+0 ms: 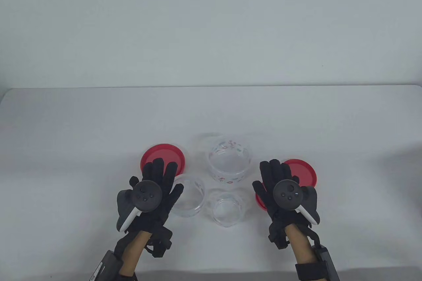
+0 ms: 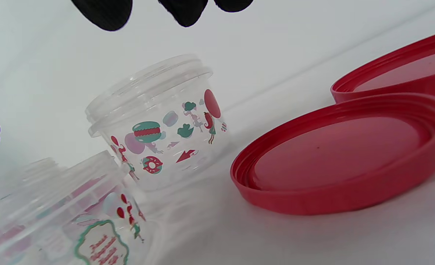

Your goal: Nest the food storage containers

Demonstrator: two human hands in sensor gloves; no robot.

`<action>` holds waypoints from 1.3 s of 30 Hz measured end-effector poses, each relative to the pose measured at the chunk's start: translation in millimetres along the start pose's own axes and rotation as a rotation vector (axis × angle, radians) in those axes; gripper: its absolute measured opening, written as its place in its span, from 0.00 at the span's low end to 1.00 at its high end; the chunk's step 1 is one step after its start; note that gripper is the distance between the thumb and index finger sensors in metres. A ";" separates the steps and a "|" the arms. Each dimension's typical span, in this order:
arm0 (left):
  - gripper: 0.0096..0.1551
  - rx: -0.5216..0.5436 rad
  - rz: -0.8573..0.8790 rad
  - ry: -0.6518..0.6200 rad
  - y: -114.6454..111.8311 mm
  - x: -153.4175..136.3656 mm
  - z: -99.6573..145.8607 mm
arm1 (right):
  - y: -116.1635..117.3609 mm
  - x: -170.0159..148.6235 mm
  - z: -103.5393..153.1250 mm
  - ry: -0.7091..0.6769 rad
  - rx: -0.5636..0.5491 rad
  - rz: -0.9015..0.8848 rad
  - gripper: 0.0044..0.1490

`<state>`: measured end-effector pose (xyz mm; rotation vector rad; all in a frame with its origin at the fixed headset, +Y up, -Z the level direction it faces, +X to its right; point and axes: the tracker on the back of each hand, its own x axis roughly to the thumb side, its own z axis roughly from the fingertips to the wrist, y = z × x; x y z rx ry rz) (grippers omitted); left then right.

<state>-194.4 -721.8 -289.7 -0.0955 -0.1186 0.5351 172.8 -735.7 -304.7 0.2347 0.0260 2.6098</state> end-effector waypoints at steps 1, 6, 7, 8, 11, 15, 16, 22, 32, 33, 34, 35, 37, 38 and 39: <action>0.40 -0.002 0.001 0.000 -0.2 0.0 0.1 | 0.4 0.0 0.1 0.001 0.006 -0.008 0.43; 0.40 -0.006 0.000 -0.004 -0.3 0.7 0.5 | 0.8 0.4 -0.1 -0.002 0.013 -0.013 0.44; 0.40 -0.008 0.000 -0.005 -0.4 0.6 0.5 | 1.1 0.4 -0.3 0.000 0.019 -0.017 0.44; 0.40 -0.009 -0.001 -0.005 -0.3 0.9 0.6 | 1.0 0.7 0.2 0.004 0.026 -0.015 0.44; 0.40 -0.010 0.000 -0.004 -0.1 0.9 0.8 | 0.8 0.9 0.3 0.005 0.030 -0.012 0.44; 0.40 -0.012 0.002 -0.002 -0.1 1.2 1.1 | 0.8 0.0 -0.2 0.008 0.031 -0.024 0.44; 0.40 -0.013 0.001 0.000 -0.1 1.5 1.1 | 0.9 -0.2 -0.4 0.010 0.031 -0.024 0.44; 0.40 -0.021 -0.001 0.004 0.0 2.2 1.4 | 1.1 -0.5 -0.6 0.012 0.035 -0.033 0.44; 0.41 -0.031 0.002 0.007 -0.4 2.6 1.0 | -0.3 5.1 0.6 0.003 0.020 -0.050 0.43; 0.41 -0.031 0.002 0.007 -0.4 2.6 1.0 | 0.0 6.5 0.8 -0.002 0.023 -0.055 0.43; 0.41 -0.031 0.002 0.007 -0.5 2.6 1.0 | 0.2 7.6 0.9 -0.006 0.026 -0.057 0.43; 0.41 -0.032 0.002 0.008 -0.5 2.6 0.9 | 1.6 11.2 1.4 -0.015 0.041 -0.055 0.42; 0.41 -0.033 0.003 0.008 -0.5 2.7 0.9 | 4.1 16.2 1.8 -0.033 0.064 -0.041 0.42; 0.41 -0.034 0.004 0.009 -0.5 2.7 0.8 | 6.2 18.6 1.8 -0.044 0.088 -0.040 0.41; 0.41 -0.035 0.005 0.010 -0.3 2.7 0.9 | 8.9 20.5 1.5 -0.052 0.114 -0.048 0.41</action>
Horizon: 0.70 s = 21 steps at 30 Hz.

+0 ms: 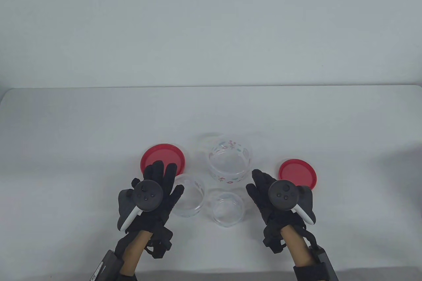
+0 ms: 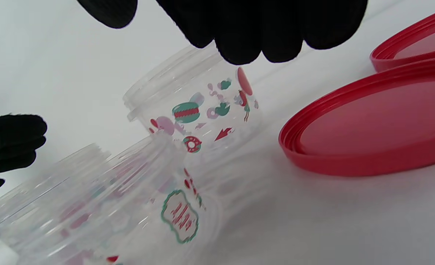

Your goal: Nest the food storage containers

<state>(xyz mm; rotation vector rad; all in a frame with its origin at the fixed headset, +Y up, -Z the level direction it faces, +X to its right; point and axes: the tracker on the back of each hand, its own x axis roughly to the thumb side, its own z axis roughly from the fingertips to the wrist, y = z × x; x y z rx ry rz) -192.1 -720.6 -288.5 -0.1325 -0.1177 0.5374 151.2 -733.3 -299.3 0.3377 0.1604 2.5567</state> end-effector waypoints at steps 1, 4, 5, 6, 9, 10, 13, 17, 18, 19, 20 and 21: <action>0.41 -0.001 0.001 0.000 0.0 0.0 0.0 | 1.8 0.8 -0.5 -0.003 0.015 -0.004 0.41; 0.41 -0.002 0.002 0.000 -0.1 0.3 0.1 | 10.2 2.7 -2.8 0.004 0.062 0.028 0.41; 0.41 -0.001 0.001 0.000 -0.2 0.3 0.0 | 11.8 3.0 -3.2 0.006 0.069 0.037 0.41; 0.41 0.000 0.001 -0.001 -0.1 0.4 0.0 | 14.8 3.6 -3.9 0.013 0.084 0.048 0.42; 0.41 0.002 0.003 0.000 0.2 0.2 0.0 | 23.0 6.6 -4.6 0.043 0.118 0.056 0.43; 0.41 0.001 0.004 0.001 0.3 0.1 -0.1 | 25.0 7.5 -4.7 0.051 0.125 0.065 0.44; 0.41 0.000 0.009 0.004 0.4 -0.3 0.0 | 31.5 10.9 -4.8 0.107 0.142 0.118 0.44; 0.41 0.003 0.008 0.009 0.8 -0.7 0.1 | 38.2 14.5 -3.2 0.191 0.162 0.122 0.43; 0.41 0.004 0.005 0.010 0.9 -0.6 0.2 | 39.2 15.4 -2.8 0.197 0.161 0.108 0.43; 0.41 0.003 0.003 0.009 0.9 -0.6 0.1 | 40.1 16.4 -2.6 0.203 0.160 0.104 0.42; 0.41 0.004 0.002 0.008 0.9 -0.4 0.2 | 40.9 17.3 -2.4 0.207 0.157 0.113 0.41; 0.41 0.004 0.000 0.007 0.9 -0.5 0.1 | 41.6 17.8 -2.3 0.210 0.153 0.121 0.40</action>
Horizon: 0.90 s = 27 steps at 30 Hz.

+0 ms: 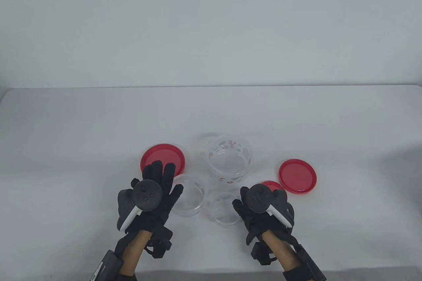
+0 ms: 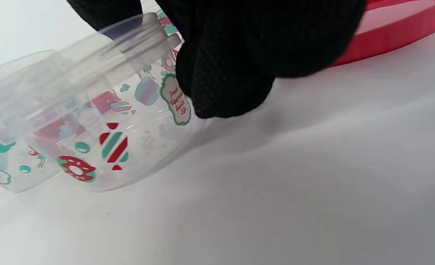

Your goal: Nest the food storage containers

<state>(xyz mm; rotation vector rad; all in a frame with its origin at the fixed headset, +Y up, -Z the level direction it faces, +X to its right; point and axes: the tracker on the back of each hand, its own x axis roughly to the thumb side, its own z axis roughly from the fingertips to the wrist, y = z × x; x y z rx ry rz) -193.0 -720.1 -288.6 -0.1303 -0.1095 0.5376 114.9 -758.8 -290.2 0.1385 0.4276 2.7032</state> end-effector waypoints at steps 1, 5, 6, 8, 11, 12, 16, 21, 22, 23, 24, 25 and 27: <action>0.42 0.001 -0.002 0.000 0.1 0.0 0.1 | 1.0 0.8 -0.2 0.004 0.001 0.014 0.40; 0.42 0.003 0.001 0.005 0.4 -0.6 0.0 | 2.2 3.6 -0.3 0.015 -0.001 0.031 0.39; 0.41 0.002 0.002 0.007 0.5 -0.7 0.0 | 2.6 4.2 -0.4 0.014 0.000 0.037 0.38; 0.41 0.002 0.005 0.010 0.5 -0.9 0.2 | 3.6 4.8 -0.3 0.014 0.003 0.044 0.36; 0.41 0.006 0.001 0.010 1.3 -0.4 0.8 | 1.5 5.2 0.5 0.016 -0.014 0.044 0.34; 0.41 0.010 0.000 0.008 2.0 -0.1 1.1 | -0.4 5.0 1.1 0.015 -0.024 0.036 0.33; 0.41 0.030 0.040 -0.023 5.3 1.6 2.8 | -12.7 0.5 6.6 0.008 -0.094 -0.019 0.33; 0.42 0.018 0.168 -0.083 7.9 5.5 5.3 | -30.2 1.9 14.3 -0.022 -0.186 -0.129 0.33; 0.42 0.017 0.205 -0.100 8.6 6.6 5.9 | -34.5 4.4 15.9 -0.038 -0.211 -0.151 0.33; 0.43 0.017 0.239 -0.114 9.3 7.4 6.6 | -38.1 7.3 17.0 -0.052 -0.232 -0.168 0.33; 0.43 0.017 0.276 -0.131 10.1 7.9 7.2 | -41.7 10.8 18.3 -0.068 -0.252 -0.180 0.33; 0.43 0.014 0.324 -0.149 10.7 8.1 7.8 | -45.0 15.3 19.4 -0.088 -0.269 -0.193 0.33; 0.43 0.002 0.442 -0.187 11.3 7.6 8.4 | -49.4 25.4 21.4 -0.126 -0.294 -0.219 0.33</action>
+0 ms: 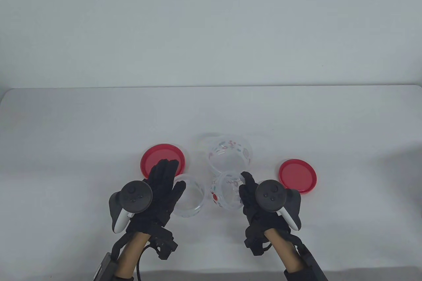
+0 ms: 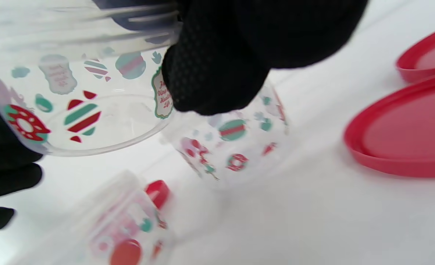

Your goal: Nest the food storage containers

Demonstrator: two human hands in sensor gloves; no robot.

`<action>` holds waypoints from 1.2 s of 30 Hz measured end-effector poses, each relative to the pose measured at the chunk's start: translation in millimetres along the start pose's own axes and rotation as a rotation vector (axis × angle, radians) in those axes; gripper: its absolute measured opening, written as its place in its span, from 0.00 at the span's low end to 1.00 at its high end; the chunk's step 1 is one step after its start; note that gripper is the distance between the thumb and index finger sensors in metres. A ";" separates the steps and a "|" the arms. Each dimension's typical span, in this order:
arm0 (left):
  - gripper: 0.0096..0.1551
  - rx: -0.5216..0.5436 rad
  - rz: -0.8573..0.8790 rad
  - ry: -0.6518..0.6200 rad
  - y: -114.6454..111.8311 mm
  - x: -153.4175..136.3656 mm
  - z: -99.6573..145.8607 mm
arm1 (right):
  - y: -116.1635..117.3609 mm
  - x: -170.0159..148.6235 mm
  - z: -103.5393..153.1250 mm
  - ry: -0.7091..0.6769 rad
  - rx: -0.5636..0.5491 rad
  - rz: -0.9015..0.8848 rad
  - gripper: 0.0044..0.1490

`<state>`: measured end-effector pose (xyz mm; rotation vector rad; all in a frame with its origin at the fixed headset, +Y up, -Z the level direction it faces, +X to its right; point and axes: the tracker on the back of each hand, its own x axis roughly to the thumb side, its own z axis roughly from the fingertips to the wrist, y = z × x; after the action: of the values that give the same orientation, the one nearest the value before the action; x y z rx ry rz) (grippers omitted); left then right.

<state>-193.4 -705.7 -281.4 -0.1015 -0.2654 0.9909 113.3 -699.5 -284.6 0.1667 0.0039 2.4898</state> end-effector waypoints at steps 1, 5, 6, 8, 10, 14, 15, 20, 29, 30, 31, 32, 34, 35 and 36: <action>0.43 -0.004 0.051 -0.010 0.1 -0.3 0.1 | -0.3 4.4 -0.2 -0.014 -0.004 -0.013 0.33; 0.46 -0.018 0.351 -0.063 -0.4 -4.2 0.3 | 4.2 28.1 -2.2 -0.082 0.004 -0.090 0.32; 0.46 -0.026 0.422 -0.067 -0.9 -5.5 0.2 | 6.1 34.7 -2.9 -0.100 0.007 -0.097 0.32; 0.46 -0.050 0.543 -0.068 -2.5 -8.4 -0.1 | 9.5 45.2 -4.2 -0.125 0.008 -0.106 0.32; 0.45 -0.079 0.672 -0.066 -6.0 -11.8 -0.7 | 13.0 55.6 -5.5 -0.146 0.012 -0.118 0.32; 0.46 -0.172 0.898 -0.071 -16.1 -17.1 -2.9 | 21.3 75.6 -9.0 -0.178 0.005 -0.112 0.32; 0.46 -0.192 0.950 -0.085 -18.4 -17.5 -3.5 | 23.7 79.6 -10.0 -0.183 0.000 -0.099 0.32; 0.46 -0.259 1.065 -0.067 -26.5 -18.7 -3.2 | 34.4 89.7 -12.8 -0.177 -0.046 -0.055 0.32; 0.43 -0.342 1.218 -0.013 -42.3 -25.9 -5.2 | 35.3 83.3 -11.3 -0.186 -0.083 0.043 0.32; 0.43 -0.344 1.218 -0.013 -42.5 -26.0 -5.3 | 32.8 81.1 -10.2 -0.196 -0.092 0.030 0.32; 0.43 -0.351 1.218 -0.011 -42.6 -25.4 -4.9 | 26.8 76.4 -9.0 -0.198 -0.121 0.000 0.34; 0.44 -0.357 1.217 -0.012 -42.8 -25.2 -4.8 | 21.7 71.9 -8.4 -0.189 -0.137 -0.023 0.35; 0.44 -0.362 1.224 -0.017 -41.9 -25.4 -5.2 | 4.6 54.6 -6.4 -0.137 -0.190 -0.073 0.35; 0.45 -0.364 1.231 -0.022 -41.2 -25.8 -5.7 | -4.5 43.0 -5.9 -0.101 -0.212 -0.082 0.36; 0.45 -0.364 1.240 -0.023 -40.4 -26.6 -6.4 | -11.9 30.4 -5.8 -0.058 -0.217 -0.083 0.36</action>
<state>-172.6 -749.8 -284.0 -0.6407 -0.4096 2.1641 95.8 -671.5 -287.2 0.1445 -0.2771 2.3823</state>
